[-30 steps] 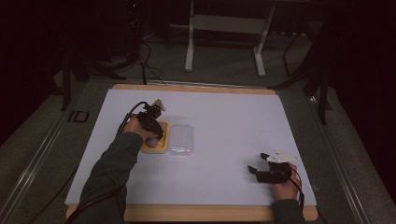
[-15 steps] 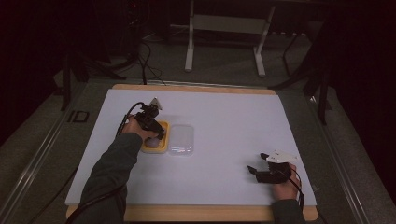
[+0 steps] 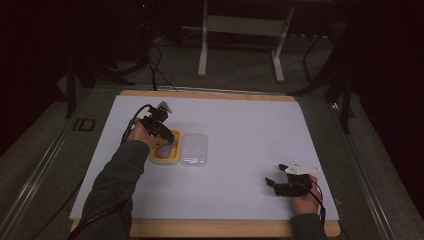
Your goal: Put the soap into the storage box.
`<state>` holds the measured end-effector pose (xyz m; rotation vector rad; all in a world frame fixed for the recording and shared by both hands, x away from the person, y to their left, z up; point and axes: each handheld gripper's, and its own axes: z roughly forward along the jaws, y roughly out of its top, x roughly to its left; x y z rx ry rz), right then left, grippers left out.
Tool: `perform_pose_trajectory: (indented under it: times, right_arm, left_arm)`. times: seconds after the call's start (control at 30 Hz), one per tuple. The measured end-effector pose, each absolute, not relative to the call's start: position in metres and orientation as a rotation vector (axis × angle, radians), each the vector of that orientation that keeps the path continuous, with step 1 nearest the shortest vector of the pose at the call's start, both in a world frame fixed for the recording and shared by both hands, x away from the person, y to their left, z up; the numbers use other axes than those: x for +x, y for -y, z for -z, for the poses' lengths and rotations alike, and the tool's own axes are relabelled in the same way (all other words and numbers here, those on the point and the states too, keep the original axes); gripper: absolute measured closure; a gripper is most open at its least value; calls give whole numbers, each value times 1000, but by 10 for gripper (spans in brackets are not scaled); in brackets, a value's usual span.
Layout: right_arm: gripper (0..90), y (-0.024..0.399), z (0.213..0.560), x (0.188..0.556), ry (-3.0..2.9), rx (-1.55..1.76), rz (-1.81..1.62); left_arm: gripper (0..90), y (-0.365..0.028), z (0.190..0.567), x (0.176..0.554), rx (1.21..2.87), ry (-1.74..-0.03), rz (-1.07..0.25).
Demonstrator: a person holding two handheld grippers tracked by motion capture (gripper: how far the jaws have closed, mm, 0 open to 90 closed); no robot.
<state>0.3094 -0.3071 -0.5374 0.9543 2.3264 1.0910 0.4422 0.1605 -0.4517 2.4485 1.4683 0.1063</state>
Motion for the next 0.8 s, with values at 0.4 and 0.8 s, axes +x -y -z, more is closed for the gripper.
perform_pose_trajectory:
  times: [0.4,0.8]
  right_arm:
    - [224,307,537,309,-2327,955,-1091]
    - [224,307,537,310,-2329,959,-1090]
  left_arm:
    - [312,-146,432,431,2455,-1310,-209]
    - [321,-132,422,413,2459,-1157,-310]
